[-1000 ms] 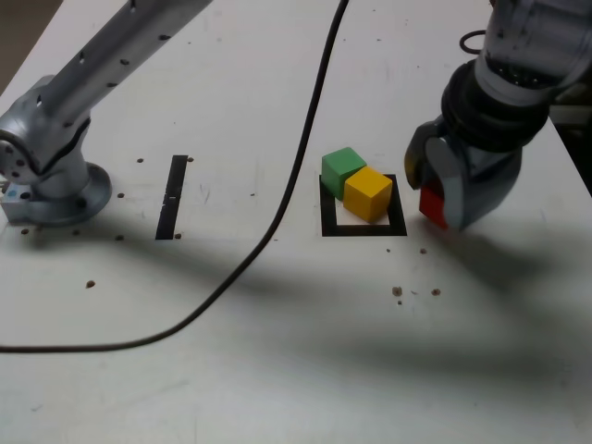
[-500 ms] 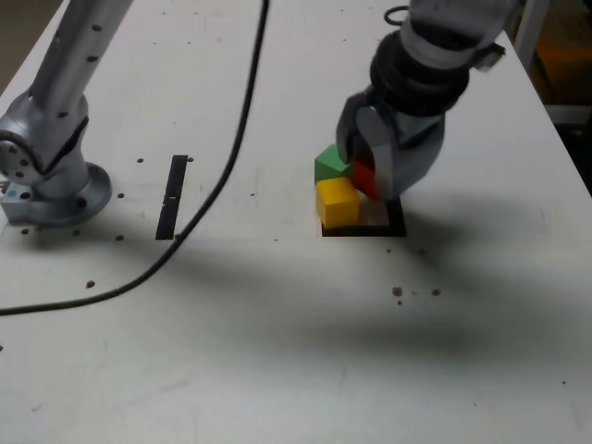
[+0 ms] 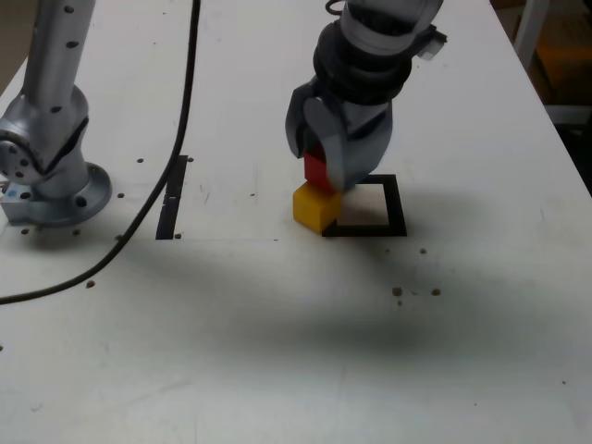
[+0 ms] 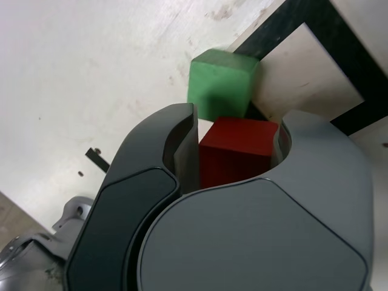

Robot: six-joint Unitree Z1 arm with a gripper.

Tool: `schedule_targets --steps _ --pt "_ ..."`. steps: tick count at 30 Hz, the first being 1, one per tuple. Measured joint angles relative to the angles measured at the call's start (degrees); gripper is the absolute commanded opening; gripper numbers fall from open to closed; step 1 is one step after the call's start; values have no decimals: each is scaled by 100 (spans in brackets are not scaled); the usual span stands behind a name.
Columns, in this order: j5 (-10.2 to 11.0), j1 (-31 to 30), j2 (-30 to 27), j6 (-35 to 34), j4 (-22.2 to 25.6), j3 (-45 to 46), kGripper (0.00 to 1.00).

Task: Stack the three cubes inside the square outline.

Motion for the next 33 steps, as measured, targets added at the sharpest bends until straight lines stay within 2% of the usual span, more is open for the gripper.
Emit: schedule_targets --steps 2,3,9,13,18,26,33 --pt "95 -107 -2 -51 -7 -242 24" --pt "221 -159 -3 -146 89 -402 24" --pt "323 -158 -178 -285 312 -546 24" --pt "248 -169 -68 -301 441 -860 25" --pt "163 -169 353 -496 472 -1100 25" --pt "90 -148 645 -1419 285 -1020 25" --pt "-186 -107 692 -2298 190 -1041 25"
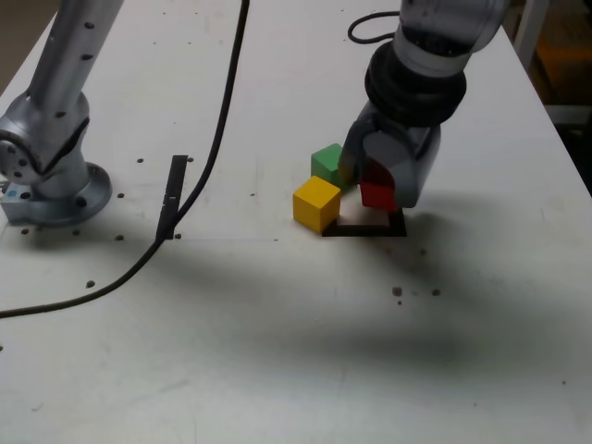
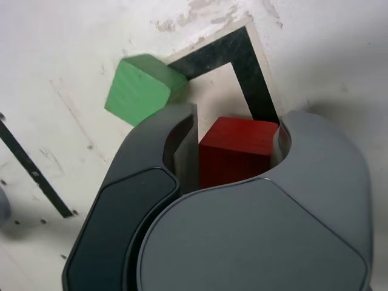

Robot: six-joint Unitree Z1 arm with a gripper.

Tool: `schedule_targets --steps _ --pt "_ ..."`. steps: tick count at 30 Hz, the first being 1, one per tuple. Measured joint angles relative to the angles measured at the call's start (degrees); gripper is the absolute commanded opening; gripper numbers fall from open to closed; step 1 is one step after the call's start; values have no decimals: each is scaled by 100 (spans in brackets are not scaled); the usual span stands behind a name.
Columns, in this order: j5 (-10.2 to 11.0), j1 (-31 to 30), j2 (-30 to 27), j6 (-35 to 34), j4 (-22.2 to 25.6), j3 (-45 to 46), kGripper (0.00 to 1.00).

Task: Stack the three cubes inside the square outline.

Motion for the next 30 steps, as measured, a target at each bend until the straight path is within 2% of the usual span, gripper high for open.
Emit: schedule_targets --steps 6,14,18,24,30 --pt "-41 8 28 -389 -49 313 25" --pt "-146 33 66 -405 -541 634 25" --pt "-192 55 36 -404 -624 729 25" --pt "-128 53 38 -432 -568 608 25" --pt "-65 97 55 -583 -311 688 25"
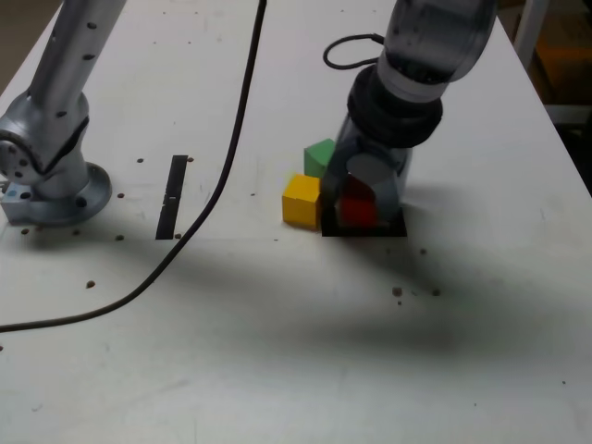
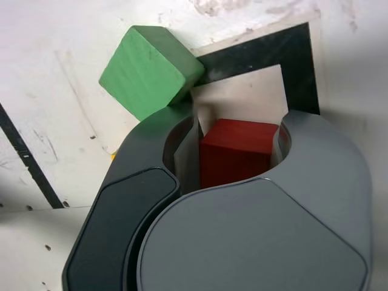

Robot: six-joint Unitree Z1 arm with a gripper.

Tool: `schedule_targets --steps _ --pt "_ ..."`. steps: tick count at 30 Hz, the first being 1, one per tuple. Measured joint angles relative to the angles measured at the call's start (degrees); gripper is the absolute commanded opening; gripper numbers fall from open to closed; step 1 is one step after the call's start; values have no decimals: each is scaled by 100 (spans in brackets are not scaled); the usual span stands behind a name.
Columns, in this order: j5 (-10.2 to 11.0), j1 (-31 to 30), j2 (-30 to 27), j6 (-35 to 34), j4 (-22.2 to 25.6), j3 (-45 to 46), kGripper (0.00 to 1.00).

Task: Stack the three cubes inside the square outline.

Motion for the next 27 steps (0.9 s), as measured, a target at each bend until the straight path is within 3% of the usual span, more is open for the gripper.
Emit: schedule_targets --steps 5,7,9,11,15,23,27 --pt "181 52 45 -111 262 33 27" --pt "174 51 45 -127 290 32 34" --pt "144 51 51 -157 298 14 43" --pt "134 51 57 -192 320 -46 65" --pt "134 41 56 -208 339 -186 82" --pt "131 19 31 -259 403 -75 99" --pt "141 7 -131 -304 521 -51 100"
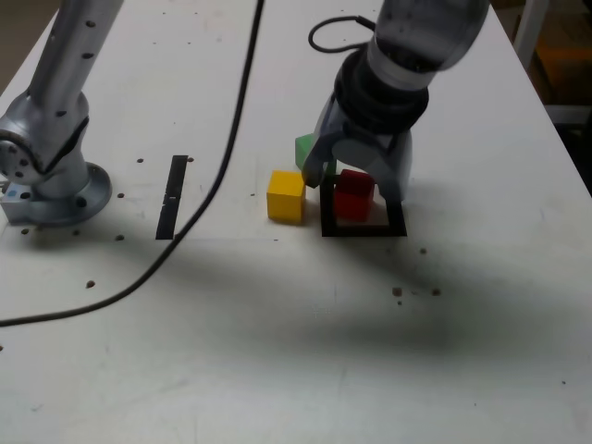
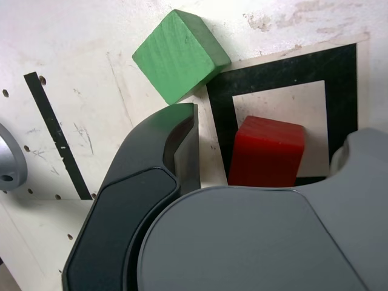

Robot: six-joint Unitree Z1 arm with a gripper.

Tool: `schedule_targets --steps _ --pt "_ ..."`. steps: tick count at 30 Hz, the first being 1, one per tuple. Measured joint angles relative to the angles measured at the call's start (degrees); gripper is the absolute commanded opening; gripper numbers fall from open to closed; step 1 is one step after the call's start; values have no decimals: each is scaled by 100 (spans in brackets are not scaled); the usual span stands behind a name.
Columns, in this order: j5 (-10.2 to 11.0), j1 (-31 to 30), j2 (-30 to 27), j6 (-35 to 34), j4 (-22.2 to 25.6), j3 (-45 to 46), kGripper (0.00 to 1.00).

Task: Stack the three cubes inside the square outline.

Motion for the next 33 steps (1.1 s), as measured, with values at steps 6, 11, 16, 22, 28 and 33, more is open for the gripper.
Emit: schedule_targets --steps 6,11,16,22,28,33 --pt "292 -234 -789 -226 514 -49 100" --pt "397 -510 -1515 -238 950 328 99" --pt "319 -546 -1635 -118 961 954 99" --pt "333 -545 -1710 -155 651 1464 98" --pt "29 -538 -1731 -330 211 1711 97" --pt "-220 -506 -1731 -411 -2 1845 96"
